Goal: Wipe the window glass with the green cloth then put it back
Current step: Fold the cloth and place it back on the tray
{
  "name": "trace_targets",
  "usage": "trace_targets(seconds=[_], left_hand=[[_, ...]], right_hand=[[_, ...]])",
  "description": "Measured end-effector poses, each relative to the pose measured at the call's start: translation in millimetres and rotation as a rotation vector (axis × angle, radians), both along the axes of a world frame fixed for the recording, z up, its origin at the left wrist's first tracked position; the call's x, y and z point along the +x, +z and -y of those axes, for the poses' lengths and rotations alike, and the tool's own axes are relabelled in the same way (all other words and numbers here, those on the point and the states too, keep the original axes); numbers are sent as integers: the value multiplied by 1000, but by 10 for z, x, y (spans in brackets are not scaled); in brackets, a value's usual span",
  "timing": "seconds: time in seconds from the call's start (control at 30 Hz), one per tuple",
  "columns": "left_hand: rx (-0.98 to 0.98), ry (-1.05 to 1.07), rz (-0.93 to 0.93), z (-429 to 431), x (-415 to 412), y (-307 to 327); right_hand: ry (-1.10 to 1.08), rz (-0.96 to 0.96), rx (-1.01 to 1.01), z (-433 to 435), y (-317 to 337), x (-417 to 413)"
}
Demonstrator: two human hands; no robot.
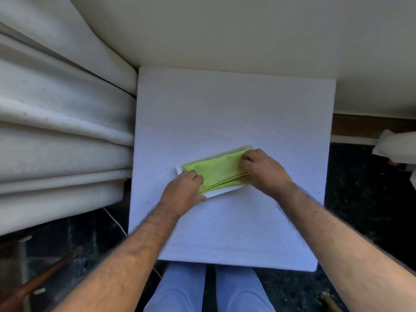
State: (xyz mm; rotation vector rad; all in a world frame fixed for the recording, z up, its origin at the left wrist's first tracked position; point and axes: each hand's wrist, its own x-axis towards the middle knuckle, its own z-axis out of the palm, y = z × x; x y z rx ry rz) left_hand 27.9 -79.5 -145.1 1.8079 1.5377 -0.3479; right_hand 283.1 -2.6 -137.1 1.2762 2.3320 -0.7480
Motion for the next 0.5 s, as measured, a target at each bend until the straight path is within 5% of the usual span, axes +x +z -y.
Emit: trace_targets(seconds=[0.37,0.5], left_hand=[[10,69,88,-22,-148,-21],[100,159,121,-14,-178,73]], right_hand=[[7,95,-87,-166,105,-63],[-35,-49,-27,-92,224,-19]])
